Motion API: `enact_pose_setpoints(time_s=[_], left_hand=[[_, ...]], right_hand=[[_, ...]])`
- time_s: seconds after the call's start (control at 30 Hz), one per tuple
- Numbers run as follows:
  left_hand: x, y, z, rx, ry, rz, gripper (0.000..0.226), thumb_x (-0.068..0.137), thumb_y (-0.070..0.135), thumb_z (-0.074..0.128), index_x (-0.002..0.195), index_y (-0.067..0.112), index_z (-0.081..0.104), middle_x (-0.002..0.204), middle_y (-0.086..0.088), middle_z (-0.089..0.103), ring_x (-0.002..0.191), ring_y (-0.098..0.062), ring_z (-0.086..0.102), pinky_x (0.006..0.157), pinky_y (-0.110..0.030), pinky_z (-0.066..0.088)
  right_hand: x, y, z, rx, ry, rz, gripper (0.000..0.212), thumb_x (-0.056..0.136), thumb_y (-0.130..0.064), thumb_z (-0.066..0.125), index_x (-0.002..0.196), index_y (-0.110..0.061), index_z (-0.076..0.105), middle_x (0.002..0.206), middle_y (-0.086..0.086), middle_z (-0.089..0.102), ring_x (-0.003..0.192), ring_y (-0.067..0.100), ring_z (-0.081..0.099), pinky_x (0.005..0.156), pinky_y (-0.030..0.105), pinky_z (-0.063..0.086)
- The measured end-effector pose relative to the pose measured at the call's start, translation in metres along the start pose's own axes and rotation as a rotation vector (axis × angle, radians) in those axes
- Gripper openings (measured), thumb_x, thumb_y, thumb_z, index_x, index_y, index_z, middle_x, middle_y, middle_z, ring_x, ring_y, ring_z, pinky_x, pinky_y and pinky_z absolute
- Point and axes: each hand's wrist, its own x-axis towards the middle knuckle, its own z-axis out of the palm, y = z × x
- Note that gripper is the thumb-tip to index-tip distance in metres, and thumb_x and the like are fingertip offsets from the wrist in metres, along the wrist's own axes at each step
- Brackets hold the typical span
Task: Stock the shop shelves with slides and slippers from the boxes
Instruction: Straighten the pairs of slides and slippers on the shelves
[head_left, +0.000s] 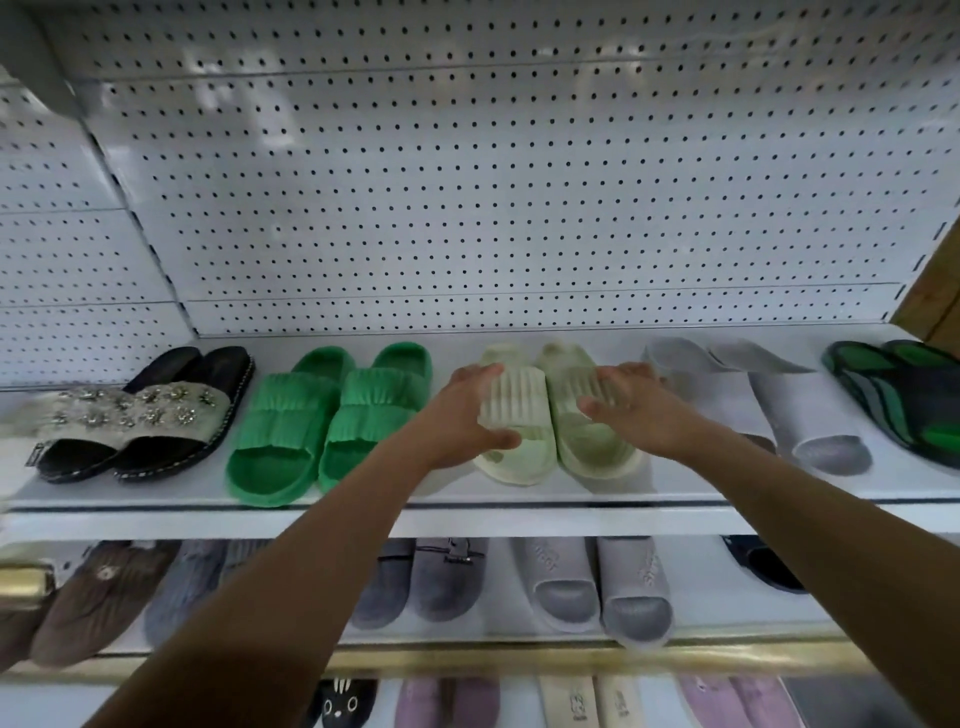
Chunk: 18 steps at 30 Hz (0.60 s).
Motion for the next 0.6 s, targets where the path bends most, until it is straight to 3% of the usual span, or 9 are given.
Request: enact_pose_setpoints(time_s=[0.1, 0.2, 0.27, 0.33, 0.47, 0.6], left_hand=[[-0.012, -0.006, -0.015, -0.008, 0.047, 0.056, 0.079, 0.085, 0.033, 0.074, 0.150, 0.024, 0.031, 0.155, 0.002, 0.030, 0.139, -0.015, 0.034, 0.106, -0.021, 0.022], [-0.024, -0.020, -0.045, 0.026, 0.105, 0.076, 0.071, 0.085, 0.033, 0.074, 0.147, 0.027, 0.039, 0.151, 0.007, 0.037, 0.136, -0.012, 0.036, 0.105, -0.020, 0.024], [-0.035, -0.038, -0.075, 0.049, 0.128, 0.057, 0.070, 0.083, 0.032, 0.075, 0.145, 0.033, 0.041, 0.149, 0.010, 0.040, 0.129, -0.007, 0.040, 0.101, -0.020, 0.026], [-0.048, -0.065, -0.109, 0.100, 0.075, -0.012, 0.081, 0.078, 0.030, 0.080, 0.146, 0.038, 0.037, 0.150, 0.009, 0.038, 0.124, -0.007, 0.040, 0.103, -0.025, 0.031], [-0.066, -0.127, -0.155, 0.344, -0.163, -0.186, 0.117, 0.064, 0.028, 0.089, 0.154, 0.034, 0.015, 0.160, 0.001, 0.021, 0.141, -0.020, 0.027, 0.117, -0.040, 0.025], [-0.063, -0.160, -0.159, 0.446, -0.239, -0.183, 0.124, 0.064, 0.025, 0.089, 0.156, 0.029, 0.006, 0.159, -0.004, 0.022, 0.142, -0.025, 0.027, 0.118, -0.039, 0.024]], right_hand=[[-0.003, -0.018, 0.003, -0.028, 0.216, -0.051, 0.055, 0.093, -0.046, 0.053, 0.142, -0.021, 0.043, 0.146, 0.010, 0.035, 0.135, 0.031, 0.028, 0.110, 0.039, 0.024], [-0.004, -0.052, 0.013, 0.122, 0.325, -0.206, 0.047, 0.089, -0.035, 0.063, 0.132, -0.022, 0.052, 0.132, 0.005, 0.047, 0.121, 0.024, 0.046, 0.101, 0.039, 0.042], [-0.003, -0.079, 0.024, 0.236, 0.251, -0.297, 0.049, 0.084, -0.030, 0.070, 0.130, -0.023, 0.054, 0.128, 0.001, 0.048, 0.113, 0.020, 0.052, 0.094, 0.037, 0.048], [-0.002, -0.110, 0.037, 0.248, 0.122, -0.357, 0.057, 0.081, -0.031, 0.075, 0.133, -0.025, 0.051, 0.130, 0.000, 0.046, 0.116, 0.017, 0.049, 0.097, 0.037, 0.047], [0.010, -0.161, 0.067, 0.001, -0.125, -0.394, 0.092, 0.074, -0.038, 0.080, 0.149, -0.027, 0.028, 0.147, 0.004, 0.031, 0.135, 0.023, 0.028, 0.113, 0.043, 0.029], [0.026, -0.187, 0.090, -0.132, -0.177, -0.268, 0.111, 0.069, -0.039, 0.082, 0.153, -0.023, 0.012, 0.150, 0.007, 0.027, 0.134, 0.031, 0.029, 0.112, 0.043, 0.029]])
